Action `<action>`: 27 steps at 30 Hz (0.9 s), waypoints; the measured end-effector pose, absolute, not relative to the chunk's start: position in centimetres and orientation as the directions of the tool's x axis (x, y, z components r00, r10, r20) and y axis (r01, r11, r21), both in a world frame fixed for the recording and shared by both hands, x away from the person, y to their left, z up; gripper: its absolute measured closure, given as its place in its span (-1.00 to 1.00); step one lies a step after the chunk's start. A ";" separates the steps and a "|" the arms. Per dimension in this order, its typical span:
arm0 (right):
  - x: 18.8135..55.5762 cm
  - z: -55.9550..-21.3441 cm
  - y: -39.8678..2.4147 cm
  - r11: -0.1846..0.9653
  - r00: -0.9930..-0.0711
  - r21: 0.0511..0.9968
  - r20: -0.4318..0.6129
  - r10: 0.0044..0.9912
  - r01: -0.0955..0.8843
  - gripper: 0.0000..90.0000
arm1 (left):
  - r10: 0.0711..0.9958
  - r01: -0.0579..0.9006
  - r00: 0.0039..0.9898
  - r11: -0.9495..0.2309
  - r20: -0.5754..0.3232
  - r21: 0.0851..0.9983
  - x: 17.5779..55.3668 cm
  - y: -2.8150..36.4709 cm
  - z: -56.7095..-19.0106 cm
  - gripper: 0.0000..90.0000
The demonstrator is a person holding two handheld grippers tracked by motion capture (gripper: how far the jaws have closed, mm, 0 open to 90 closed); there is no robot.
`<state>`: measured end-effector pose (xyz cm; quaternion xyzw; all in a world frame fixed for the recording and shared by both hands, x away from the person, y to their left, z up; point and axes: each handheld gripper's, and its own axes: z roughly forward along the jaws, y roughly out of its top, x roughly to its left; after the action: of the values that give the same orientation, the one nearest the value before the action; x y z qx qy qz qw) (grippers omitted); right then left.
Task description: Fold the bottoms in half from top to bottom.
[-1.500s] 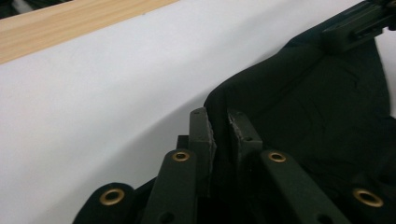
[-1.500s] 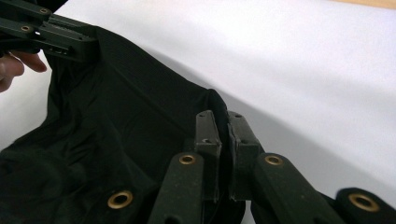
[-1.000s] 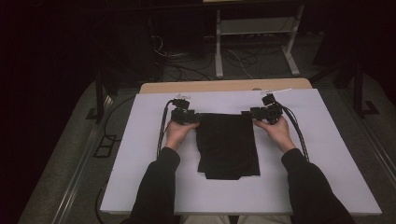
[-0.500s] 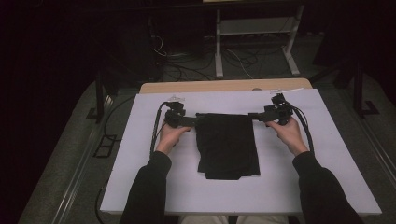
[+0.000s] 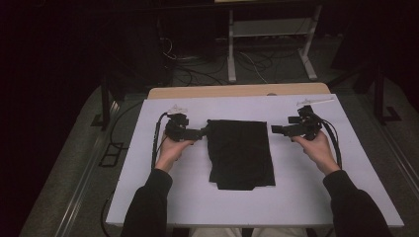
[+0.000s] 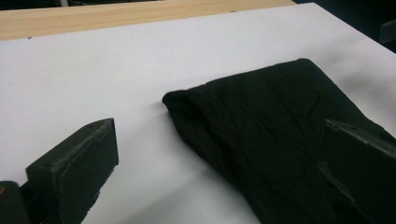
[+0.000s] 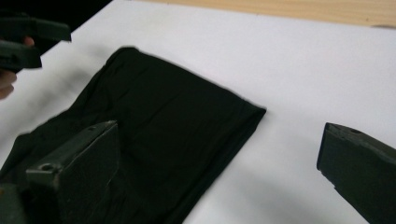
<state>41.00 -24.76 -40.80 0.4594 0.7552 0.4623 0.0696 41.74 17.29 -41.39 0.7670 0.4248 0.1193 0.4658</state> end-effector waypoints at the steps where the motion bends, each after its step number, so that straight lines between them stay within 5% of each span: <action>1: 40.8 -40.9 -24.8 0.160 -0.572 0.760 0.315 0.758 0.630 -1.00 | 0.761 0.543 0.612 -0.210 -0.212 0.813 41.5 17.3 -41.4 -1.00; 27: 34.7 -41.2 -25.5 0.156 -0.584 0.781 0.301 0.754 0.605 -1.00 | 0.721 0.489 0.650 -0.156 -0.239 0.858 35.5 18.0 -40.8 -1.00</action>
<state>34.69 -25.54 -41.24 0.4492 0.7562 0.4691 0.0797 35.49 17.96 -40.79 0.7517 0.4026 0.1138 0.5099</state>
